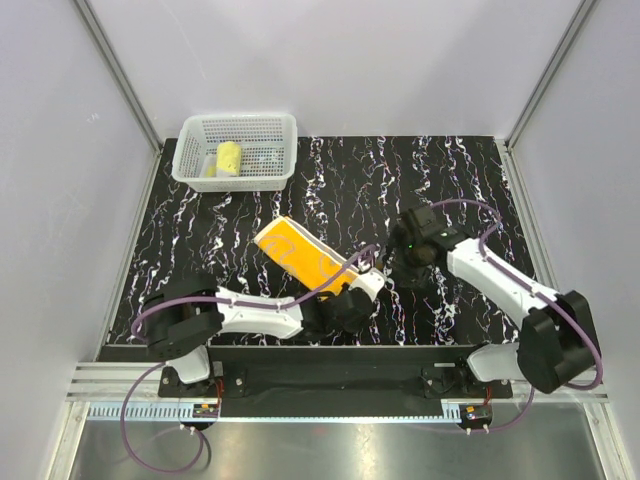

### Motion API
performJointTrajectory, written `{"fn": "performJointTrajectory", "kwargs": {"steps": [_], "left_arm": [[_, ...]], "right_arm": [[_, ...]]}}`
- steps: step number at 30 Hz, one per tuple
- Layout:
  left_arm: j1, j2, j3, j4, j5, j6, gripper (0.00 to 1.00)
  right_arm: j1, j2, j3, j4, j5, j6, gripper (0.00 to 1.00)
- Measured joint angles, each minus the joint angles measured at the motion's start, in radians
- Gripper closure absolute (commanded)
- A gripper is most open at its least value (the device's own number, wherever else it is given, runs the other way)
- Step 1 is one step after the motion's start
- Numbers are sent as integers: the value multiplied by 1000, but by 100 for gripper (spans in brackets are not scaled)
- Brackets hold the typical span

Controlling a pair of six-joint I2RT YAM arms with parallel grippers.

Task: Roll the towels

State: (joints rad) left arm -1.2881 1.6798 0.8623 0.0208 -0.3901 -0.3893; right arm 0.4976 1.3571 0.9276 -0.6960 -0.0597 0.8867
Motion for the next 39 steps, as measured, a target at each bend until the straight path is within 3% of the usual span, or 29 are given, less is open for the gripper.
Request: {"fn": "performJointTrajectory", "kwargs": {"steps": [4, 9, 18, 27, 35, 39], "left_arm": [[50, -19, -27, 13, 100, -25, 94], [129, -39, -84, 85, 250, -75, 94], [331, -71, -228, 314, 594, -237, 92], [507, -17, -262, 605, 920, -485, 93], [558, 68, -290, 747, 1021, -628, 93], [579, 153, -332, 921, 1060, -731, 94]], "right_arm": [[-84, -68, 0, -26, 25, -23, 17], [-99, -188, -49, -2, 36, -28, 18], [-99, -382, -292, 282, -157, -2, 18], [-99, -389, -439, 505, -266, 26, 18], [-95, -306, -497, 677, -291, 47, 19], [-69, -234, -499, 740, -291, 56, 20]]}}
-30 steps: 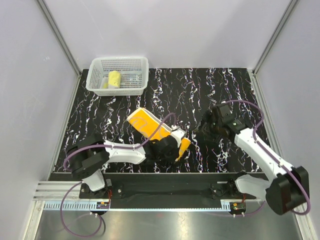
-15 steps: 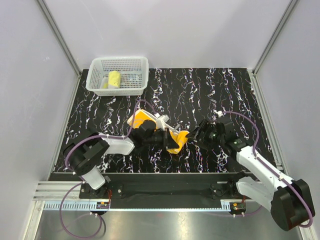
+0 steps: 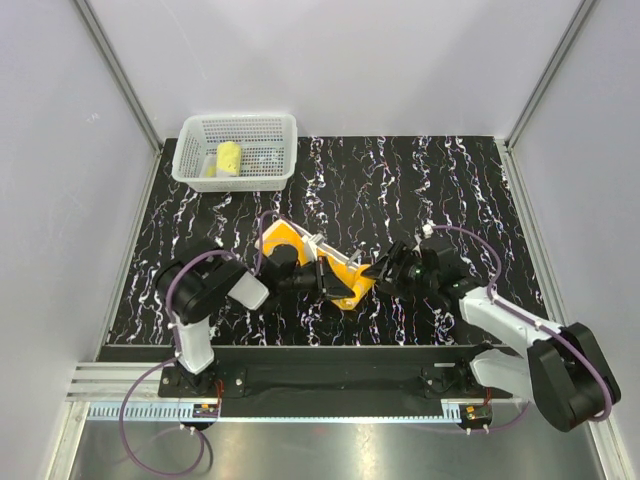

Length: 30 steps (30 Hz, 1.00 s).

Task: Roll the towels

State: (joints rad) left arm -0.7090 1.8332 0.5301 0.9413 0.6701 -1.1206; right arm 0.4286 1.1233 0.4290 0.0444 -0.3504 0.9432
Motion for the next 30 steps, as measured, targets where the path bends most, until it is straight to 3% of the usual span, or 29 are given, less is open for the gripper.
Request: {"fn": "performJointTrajectory", "kwargs": {"steps": [4, 8, 20, 27, 30], "left_arm": [[28, 138, -38, 199, 35, -145, 94], [42, 229, -51, 292, 52, -251, 94], [57, 246, -62, 352, 55, -326, 94], [64, 264, -62, 390, 58, -358, 94], [65, 264, -62, 393, 58, -365, 93]], "right_arm": [[32, 61, 0, 56, 2, 13, 20], [82, 113, 0, 88, 27, 29, 21], [136, 198, 0, 116, 134, 69, 28], [145, 241, 3, 135, 191, 91, 40], [155, 282, 15, 167, 203, 97, 56]]}}
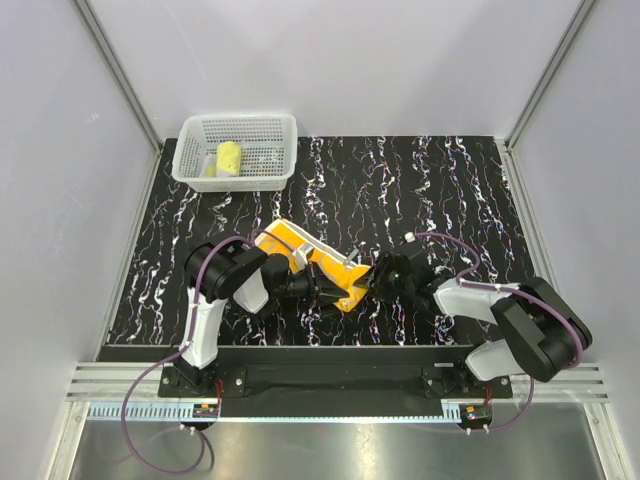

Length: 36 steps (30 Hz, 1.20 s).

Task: Roll the towels

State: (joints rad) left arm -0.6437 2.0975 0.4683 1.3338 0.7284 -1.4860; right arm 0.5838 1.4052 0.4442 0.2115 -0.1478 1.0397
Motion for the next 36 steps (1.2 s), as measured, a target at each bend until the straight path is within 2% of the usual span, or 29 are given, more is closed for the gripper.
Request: {"fn": "performJointTrajectory", "kwargs": {"steps": [1, 3, 4, 9, 13, 14, 15, 18, 20, 23, 26, 28, 36], "left_arm": [[0, 0, 0, 0, 0, 0, 93], [1, 0, 0, 0, 0, 0, 90], [2, 0, 0, 0, 0, 0, 83], [5, -16, -24, 1, -4, 27, 50], [5, -116, -54, -31, -14, 107, 36], [5, -160, -58, -80, -20, 140, 9], [5, -208, -58, -131, -29, 188, 1], [-6, -378, -38, -379, -97, 338, 1], [-47, -513, 19, -635, -200, 494, 1], [-150, -638, 136, -901, -381, 671, 1], [-262, -699, 206, -1034, -535, 807, 1], [-320, -702, 222, -1084, -605, 869, 6], [-451, -597, 225, -1245, -808, 972, 9]], "right_arm": [[4, 16, 5, 8, 2, 1, 63], [13, 39, 12, 16, 6, 3, 72], [16, 44, 14, 21, 6, 4, 77], [24, 45, 39, -13, 12, 0, 83], [26, 27, 85, -119, 34, -18, 84], [26, 19, 100, -156, 41, -24, 84], [26, 12, 115, -190, 50, -31, 85], [26, 1, 160, -282, 66, -48, 85], [31, 1, 192, -344, 83, -57, 85], [39, 1, 225, -414, 89, -69, 85], [45, 3, 251, -472, 97, -79, 85], [48, 4, 264, -497, 102, -83, 85], [49, 18, 276, -544, 103, -92, 85]]}}
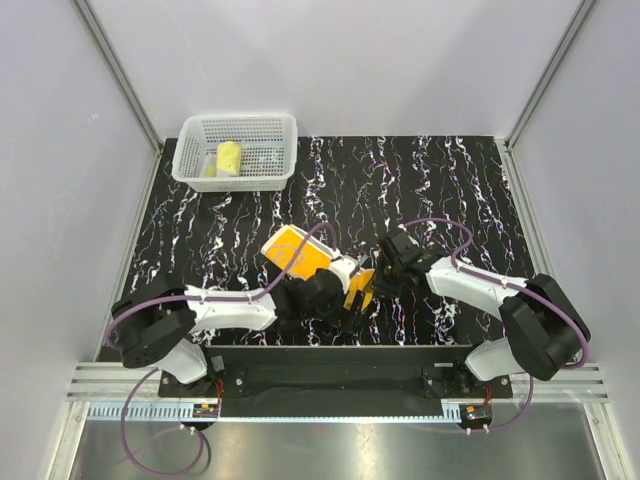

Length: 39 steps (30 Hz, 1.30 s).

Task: Roll the towels

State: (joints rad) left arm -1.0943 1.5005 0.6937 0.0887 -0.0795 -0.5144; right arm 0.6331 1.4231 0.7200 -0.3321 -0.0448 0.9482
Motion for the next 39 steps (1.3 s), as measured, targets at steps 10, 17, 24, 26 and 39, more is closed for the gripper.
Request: {"fn": "performJointTrajectory", "kwargs": {"steps": [10, 17, 24, 26, 39], "left_arm": [[-90, 61, 73, -51, -138, 51, 14], [-119, 93, 122, -55, -199, 84, 45], [-134, 121, 142, -93, -235, 99, 60], [-137, 126, 144, -96, -240, 99, 67], [-127, 138, 141, -70, -196, 74, 100]], "right_arm": [[0, 5, 9, -12, -1, -2, 87], [2, 16, 9, -13, -1, -2, 87], [4, 17, 9, -13, -1, -2, 88], [4, 17, 9, -14, -1, -2, 88], [6, -45, 25, -120, 17, 5, 27]]}}
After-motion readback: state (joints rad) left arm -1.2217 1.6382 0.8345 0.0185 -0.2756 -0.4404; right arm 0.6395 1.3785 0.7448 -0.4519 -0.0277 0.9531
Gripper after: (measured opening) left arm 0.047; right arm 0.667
